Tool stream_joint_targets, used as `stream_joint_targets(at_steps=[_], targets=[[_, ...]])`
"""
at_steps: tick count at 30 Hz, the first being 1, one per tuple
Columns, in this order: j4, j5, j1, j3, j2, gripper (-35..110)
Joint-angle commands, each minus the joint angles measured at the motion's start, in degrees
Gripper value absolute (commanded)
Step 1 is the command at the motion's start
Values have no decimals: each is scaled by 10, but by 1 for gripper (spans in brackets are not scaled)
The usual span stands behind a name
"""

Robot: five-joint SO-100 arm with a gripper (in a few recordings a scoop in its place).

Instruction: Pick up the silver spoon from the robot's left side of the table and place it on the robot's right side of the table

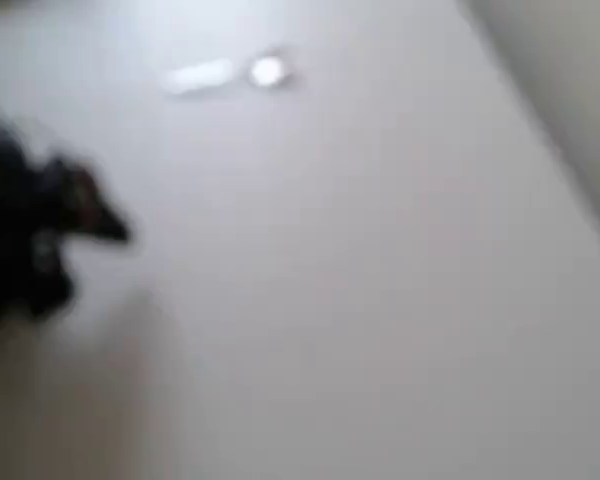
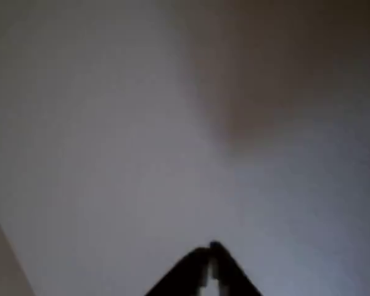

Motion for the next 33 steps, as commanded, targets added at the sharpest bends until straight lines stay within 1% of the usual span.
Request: stream_joint_targets(at_steps=[1,4,6,7,8,9,11,13,14,16,19,21,23,25,27,30,33], targets=[[-3,0,4,-1,2,-2],[-3,-4,-4,-1,2,-2],[-17,-34,-20,1,2,1],[-48,-87,-34,4,2,6],[-91,-197,-54,5,3,9],[-134,-244,-67,7,3,9],[-164,-294,-103,-10,3,12],[-145,-339,-192,-52,-9,18],[-130,-341,-241,-90,-47,20],[-117,-332,-314,-204,-226,26],[-74,-323,-360,-417,-533,31],[-34,-330,-388,-535,-681,33],[-5,-340,-419,-623,-779,34],[19,-345,-448,-702,-856,38],[39,-346,-468,-780,-933,38],[87,-359,-486,-917,-1077,39],[107,-368,-484,-1033,-1194,38]])
